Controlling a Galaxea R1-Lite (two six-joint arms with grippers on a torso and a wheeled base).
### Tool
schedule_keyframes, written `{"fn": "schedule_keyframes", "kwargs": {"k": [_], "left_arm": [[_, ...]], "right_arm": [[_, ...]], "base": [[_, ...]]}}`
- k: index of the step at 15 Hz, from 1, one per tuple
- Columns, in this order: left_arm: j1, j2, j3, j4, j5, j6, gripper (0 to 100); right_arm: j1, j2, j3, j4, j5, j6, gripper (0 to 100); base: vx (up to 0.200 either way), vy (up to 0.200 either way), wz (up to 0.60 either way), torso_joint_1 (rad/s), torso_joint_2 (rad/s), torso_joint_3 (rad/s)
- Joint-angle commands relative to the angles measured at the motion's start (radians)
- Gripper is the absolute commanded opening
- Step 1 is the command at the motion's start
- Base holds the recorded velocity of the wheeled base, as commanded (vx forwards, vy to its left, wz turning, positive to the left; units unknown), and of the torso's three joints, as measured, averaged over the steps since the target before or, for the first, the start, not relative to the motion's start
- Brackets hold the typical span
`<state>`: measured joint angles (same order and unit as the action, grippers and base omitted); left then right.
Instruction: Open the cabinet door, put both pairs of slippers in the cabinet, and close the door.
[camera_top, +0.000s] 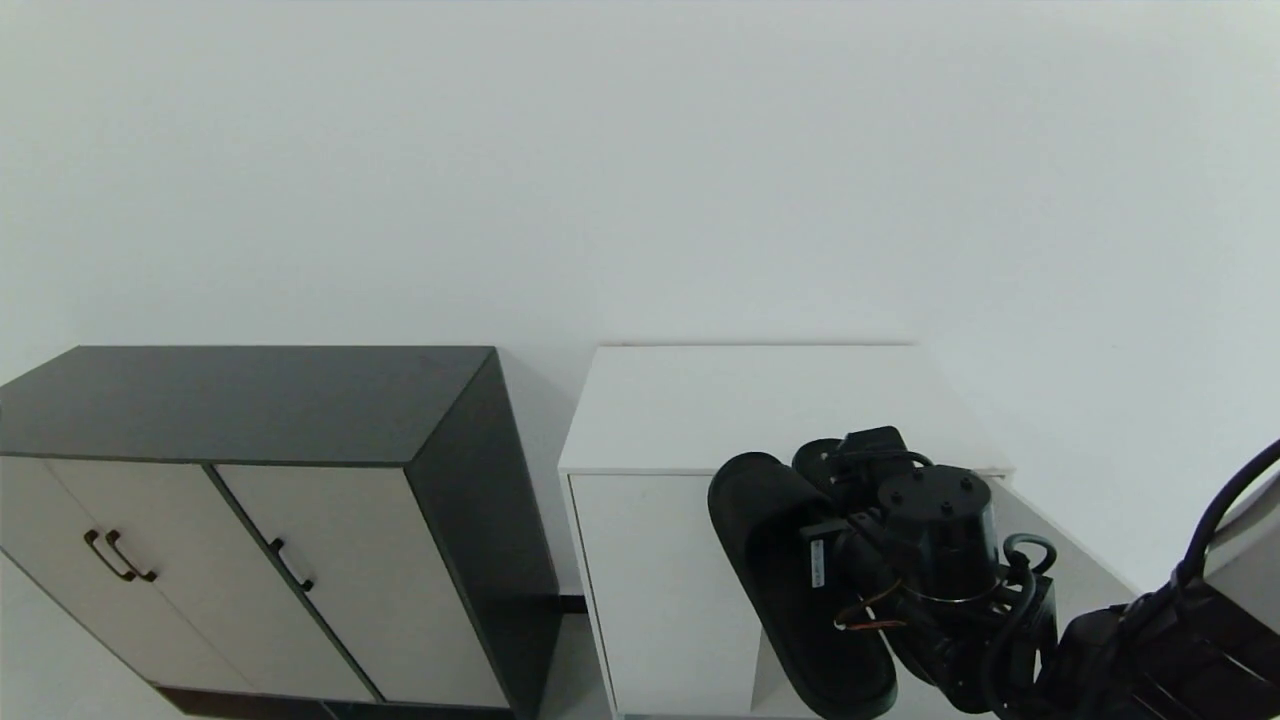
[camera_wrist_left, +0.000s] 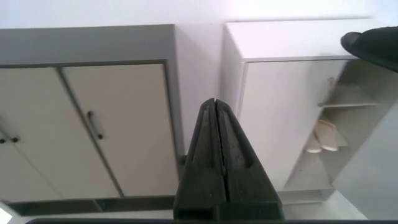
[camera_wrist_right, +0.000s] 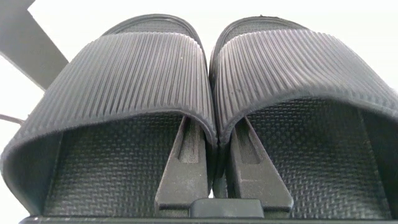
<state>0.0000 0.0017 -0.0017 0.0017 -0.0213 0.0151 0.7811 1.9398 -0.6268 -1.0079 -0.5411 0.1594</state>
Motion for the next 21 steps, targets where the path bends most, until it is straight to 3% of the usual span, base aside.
{"fn": "schedule_keyframes", "kwargs": {"k": [1,7,21], "left_arm": [[0.000,0.000,0.000,0.000,0.000,0.000,0],[0.000,0.000,0.000,0.000,0.000,0.000,0],[0.000,0.000,0.000,0.000,0.000,0.000,0]], "right_arm": [[0.003,0.002,0.001,-0.001,0.000,0.000,0],[0.007,0.002,0.007,-0.015,0.000,-0.001,0],[0.007,0.044,0.041,-0.152,0.007,-0.037,0]], "base": [[0.000,-0.200,0.00,0.002,0.01,0.002],[0.000,-0.200,0.00,0.002,0.00,0.002],[0.000,0.000,0.00,0.000,0.00,0.000]]}}
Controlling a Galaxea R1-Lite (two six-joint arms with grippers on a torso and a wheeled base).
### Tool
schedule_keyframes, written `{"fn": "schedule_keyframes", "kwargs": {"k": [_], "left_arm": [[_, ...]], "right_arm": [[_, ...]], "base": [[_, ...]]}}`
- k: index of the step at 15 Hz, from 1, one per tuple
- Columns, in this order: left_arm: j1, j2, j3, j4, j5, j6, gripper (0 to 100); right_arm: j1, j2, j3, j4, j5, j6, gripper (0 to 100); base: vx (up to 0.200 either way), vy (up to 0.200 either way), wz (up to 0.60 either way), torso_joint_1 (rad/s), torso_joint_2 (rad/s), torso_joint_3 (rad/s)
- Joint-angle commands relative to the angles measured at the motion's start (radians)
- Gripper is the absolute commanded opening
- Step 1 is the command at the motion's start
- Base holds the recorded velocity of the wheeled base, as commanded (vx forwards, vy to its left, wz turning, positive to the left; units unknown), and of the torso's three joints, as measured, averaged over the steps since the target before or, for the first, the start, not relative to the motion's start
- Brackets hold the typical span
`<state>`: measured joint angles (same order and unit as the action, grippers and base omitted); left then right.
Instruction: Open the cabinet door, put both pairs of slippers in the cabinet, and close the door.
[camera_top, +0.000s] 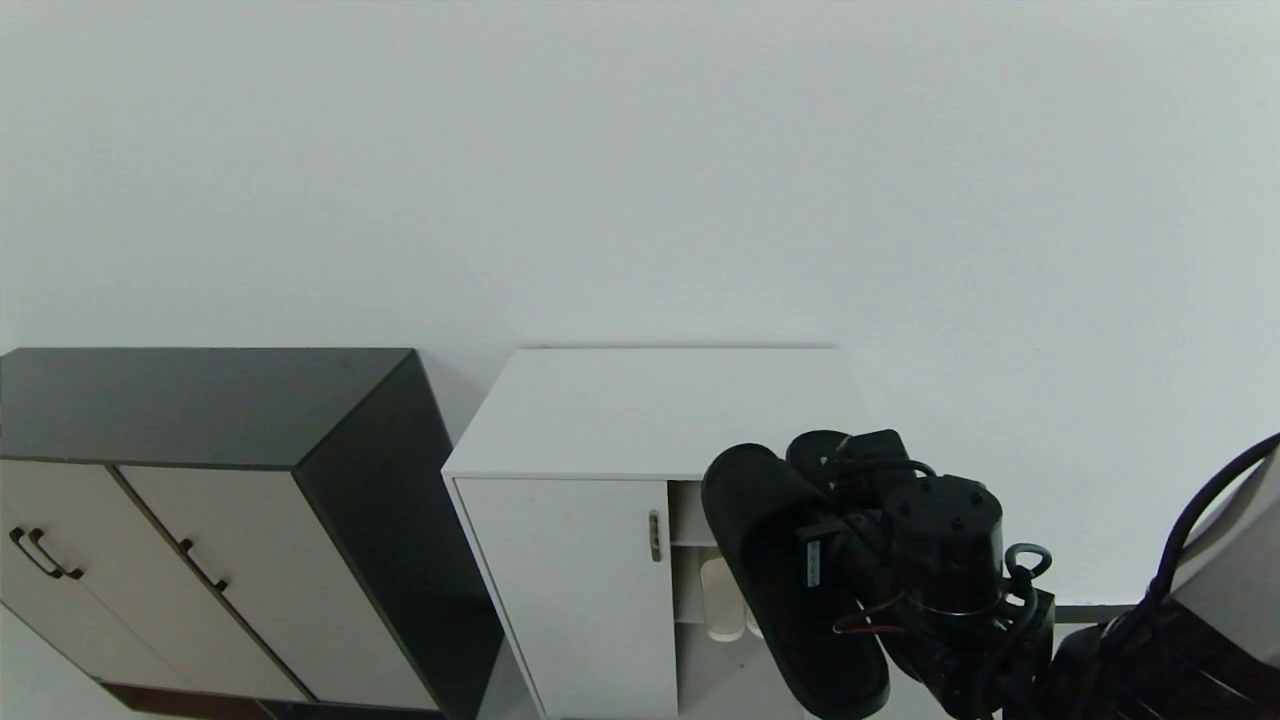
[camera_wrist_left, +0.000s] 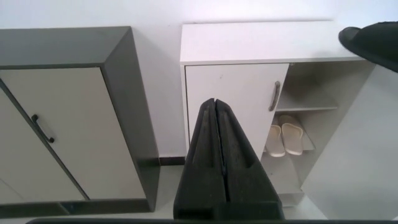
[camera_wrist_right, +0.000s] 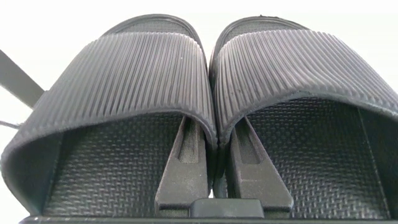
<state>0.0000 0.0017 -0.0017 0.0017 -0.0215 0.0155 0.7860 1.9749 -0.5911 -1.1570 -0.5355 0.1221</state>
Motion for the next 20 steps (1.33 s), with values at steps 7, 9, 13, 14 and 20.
{"fn": "schedule_keyframes", "kwargs": {"k": [7,9,13,14,20], "left_arm": [[0.000,0.000,0.000,0.000,0.000,0.000,0],[0.000,0.000,0.000,0.000,0.000,-0.002,0],[0.000,0.000,0.000,0.000,0.000,0.000,0],[0.000,0.000,0.000,0.000,0.000,0.000,0],[0.000,0.000,0.000,0.000,0.000,-0.002,0]], "right_arm": [[0.024,0.013,0.080,-0.104,-0.004,-0.007,0],[0.024,0.018,0.085,-0.113,-0.004,-0.007,0],[0.024,0.019,0.096,-0.115,-0.004,-0.007,0],[0.026,0.021,0.096,-0.115,-0.004,-0.007,0],[0.027,0.035,0.096,-0.116,-0.004,-0.007,0]], "base": [[0.000,0.000,0.00,0.000,0.00,0.000],[0.000,0.000,0.00,-0.062,0.14,0.074],[0.000,0.000,0.00,-0.149,0.33,0.176],[0.000,0.000,0.00,-0.159,0.33,0.198],[0.000,0.000,0.00,-0.158,0.34,0.197]]}}
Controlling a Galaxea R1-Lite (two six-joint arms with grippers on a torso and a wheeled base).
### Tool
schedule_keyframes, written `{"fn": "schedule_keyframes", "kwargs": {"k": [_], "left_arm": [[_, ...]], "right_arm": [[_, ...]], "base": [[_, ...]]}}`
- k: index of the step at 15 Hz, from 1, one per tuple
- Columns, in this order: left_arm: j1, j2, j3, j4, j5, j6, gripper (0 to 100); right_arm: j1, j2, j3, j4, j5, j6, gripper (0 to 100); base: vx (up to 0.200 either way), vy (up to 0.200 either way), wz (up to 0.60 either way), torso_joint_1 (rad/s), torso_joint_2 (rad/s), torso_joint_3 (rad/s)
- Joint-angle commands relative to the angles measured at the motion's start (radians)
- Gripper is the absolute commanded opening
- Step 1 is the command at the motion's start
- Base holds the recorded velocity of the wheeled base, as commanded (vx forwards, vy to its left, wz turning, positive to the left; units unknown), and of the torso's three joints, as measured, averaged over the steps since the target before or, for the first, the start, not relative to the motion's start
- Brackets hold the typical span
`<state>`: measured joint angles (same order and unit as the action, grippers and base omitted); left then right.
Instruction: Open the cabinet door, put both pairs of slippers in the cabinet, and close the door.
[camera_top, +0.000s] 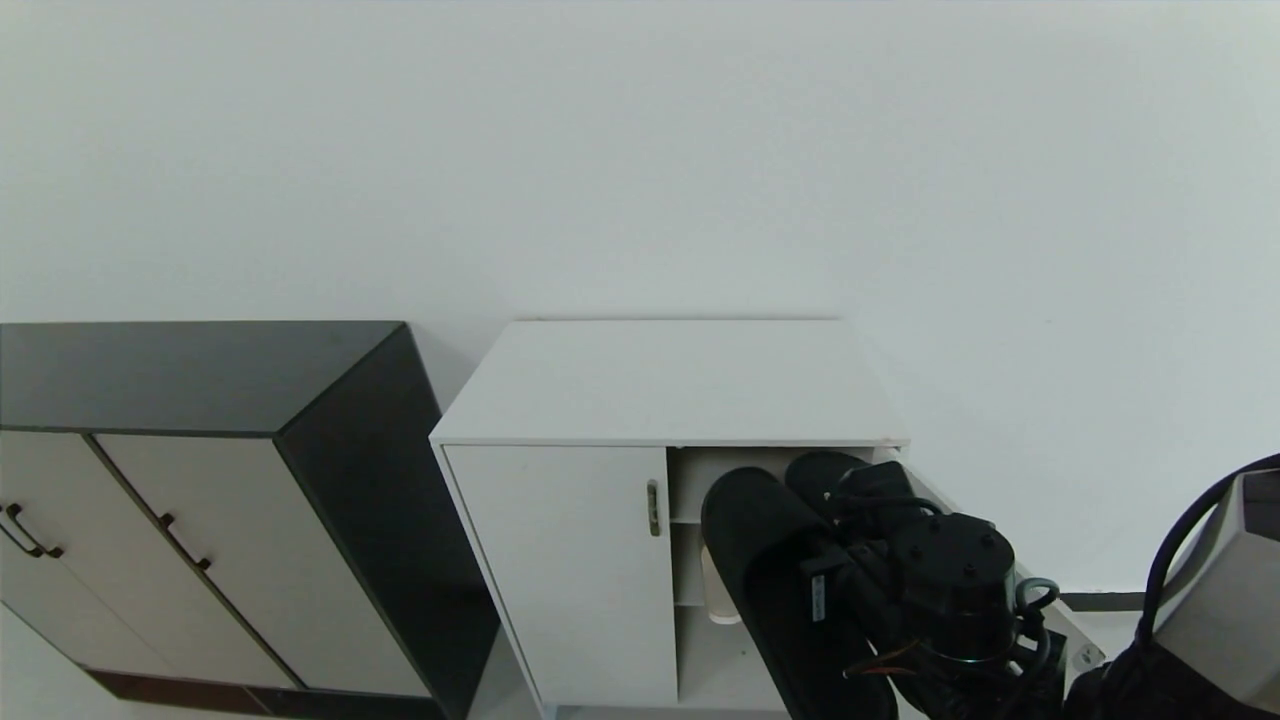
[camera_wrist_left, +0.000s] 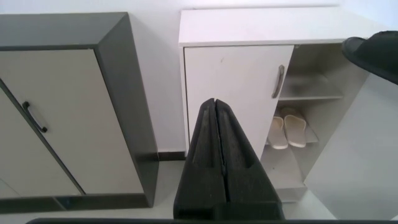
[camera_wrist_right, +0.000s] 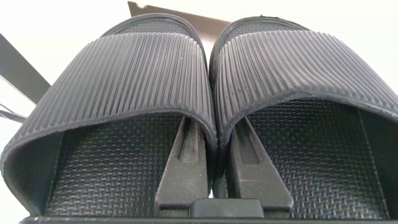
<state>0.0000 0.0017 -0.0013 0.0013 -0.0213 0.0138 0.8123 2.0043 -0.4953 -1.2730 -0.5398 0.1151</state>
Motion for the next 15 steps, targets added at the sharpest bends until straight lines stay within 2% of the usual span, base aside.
{"fn": "schedule_keyframes", "kwargs": {"k": [1,6,15], "left_arm": [[0.000,0.000,0.000,0.000,0.000,0.000,0],[0.000,0.000,0.000,0.000,0.000,0.000,0],[0.000,0.000,0.000,0.000,0.000,0.000,0]], "right_arm": [[0.001,0.007,0.000,0.000,0.000,0.000,0],[0.001,0.027,0.001,-0.012,0.000,0.000,0],[0.008,0.045,0.014,-0.023,0.001,0.000,0]], "base": [[0.000,0.000,0.00,-0.159,0.37,0.193],[0.000,0.000,0.00,-0.171,0.39,0.220],[0.000,0.000,0.00,-0.226,0.54,0.311]]}}
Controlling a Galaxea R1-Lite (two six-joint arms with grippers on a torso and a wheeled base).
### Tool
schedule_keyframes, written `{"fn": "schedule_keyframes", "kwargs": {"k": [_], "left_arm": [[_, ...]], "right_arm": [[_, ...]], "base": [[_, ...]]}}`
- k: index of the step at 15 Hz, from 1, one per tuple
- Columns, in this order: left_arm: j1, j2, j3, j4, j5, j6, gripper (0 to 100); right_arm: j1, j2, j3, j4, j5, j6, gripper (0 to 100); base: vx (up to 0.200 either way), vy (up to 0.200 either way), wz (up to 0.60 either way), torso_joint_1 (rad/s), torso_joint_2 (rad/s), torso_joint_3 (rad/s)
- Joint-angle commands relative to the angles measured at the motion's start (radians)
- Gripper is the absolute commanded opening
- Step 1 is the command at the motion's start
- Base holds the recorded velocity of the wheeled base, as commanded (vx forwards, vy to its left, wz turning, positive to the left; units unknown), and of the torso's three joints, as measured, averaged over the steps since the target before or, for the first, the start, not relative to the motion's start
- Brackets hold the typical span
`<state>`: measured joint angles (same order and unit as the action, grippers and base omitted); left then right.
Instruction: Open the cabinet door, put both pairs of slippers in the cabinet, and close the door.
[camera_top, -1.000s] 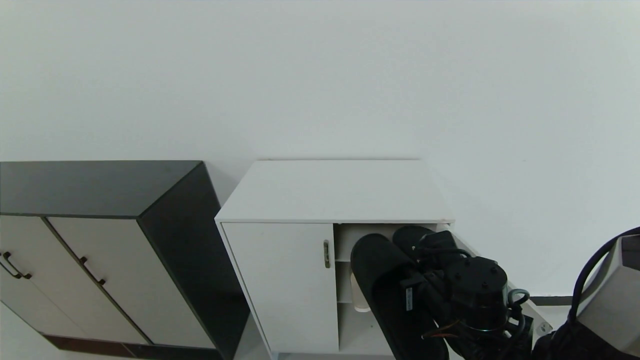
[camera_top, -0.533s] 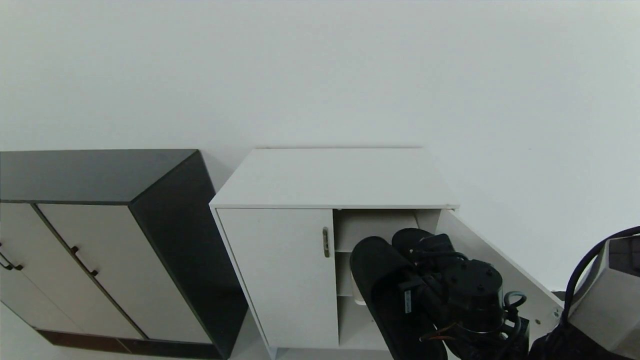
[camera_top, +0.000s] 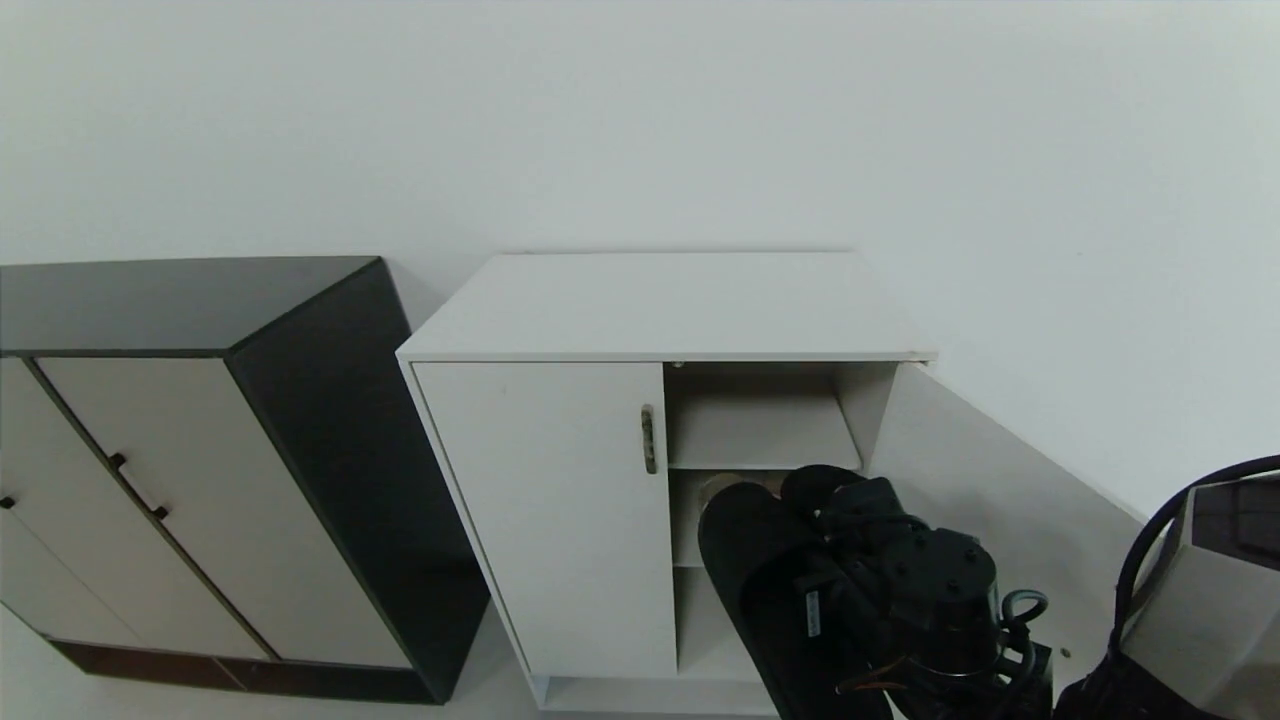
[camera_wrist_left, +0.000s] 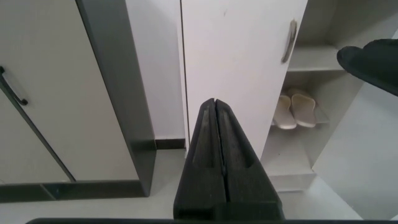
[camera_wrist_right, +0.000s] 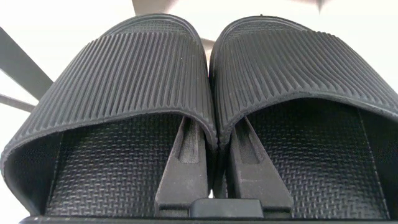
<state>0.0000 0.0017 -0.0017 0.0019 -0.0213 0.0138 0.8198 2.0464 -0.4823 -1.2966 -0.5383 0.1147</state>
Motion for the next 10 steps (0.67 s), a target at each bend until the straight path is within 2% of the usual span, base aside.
{"fn": "schedule_keyframes", "kwargs": {"k": [1,10], "left_arm": [[0.000,0.000,0.000,0.000,0.000,0.000,0],[0.000,0.000,0.000,0.000,0.000,0.000,0]], "right_arm": [[0.001,0.003,0.001,-0.003,0.000,0.000,0],[0.001,0.014,0.001,-0.004,0.000,0.000,0]], "base": [[0.000,0.000,0.00,-0.193,0.52,0.310],[0.000,0.000,0.00,-0.173,0.49,0.318]]}}
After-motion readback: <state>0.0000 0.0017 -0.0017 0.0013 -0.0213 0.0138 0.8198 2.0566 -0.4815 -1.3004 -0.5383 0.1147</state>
